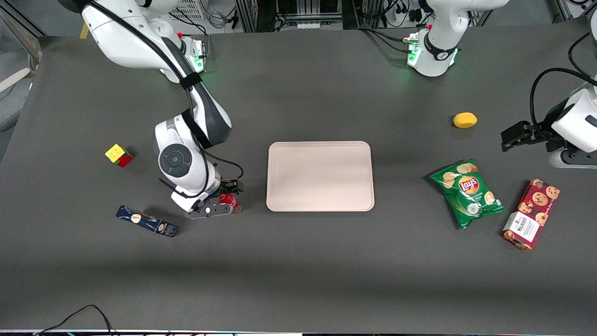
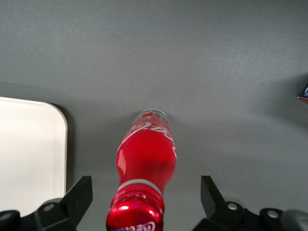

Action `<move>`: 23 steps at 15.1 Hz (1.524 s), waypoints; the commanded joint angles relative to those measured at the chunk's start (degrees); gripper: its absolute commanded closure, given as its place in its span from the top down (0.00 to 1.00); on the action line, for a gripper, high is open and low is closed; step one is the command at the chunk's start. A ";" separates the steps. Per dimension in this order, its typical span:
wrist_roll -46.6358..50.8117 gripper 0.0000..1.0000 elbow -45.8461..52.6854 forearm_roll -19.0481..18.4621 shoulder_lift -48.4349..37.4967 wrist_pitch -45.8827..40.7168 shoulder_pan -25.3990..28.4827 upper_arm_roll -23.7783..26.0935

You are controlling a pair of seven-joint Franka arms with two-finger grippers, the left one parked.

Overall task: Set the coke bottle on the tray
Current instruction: 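Lower the right gripper around the bottle and close on it, then lift the bottle and carry it over the white tray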

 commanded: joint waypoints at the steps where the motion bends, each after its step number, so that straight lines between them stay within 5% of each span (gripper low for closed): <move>1: 0.70 0.90 -0.72 -1.17 -0.13 1.24 0.15 0.26; 5: 0.87 0.24 -0.64 -1.08 -0.13 1.24 0.15 0.26; 8: 0.87 0.00 -0.55 -1.08 -0.22 1.24 0.15 0.87; 12: 0.87 0.00 2.69 -1.08 -0.49 -0.07 0.15 1.84; 16: 0.87 0.00 14.63 -0.47 -0.66 -14.64 0.06 1.84; 23: 1.05 0.00 27.04 -0.47 -2.07 -27.14 0.24 2.54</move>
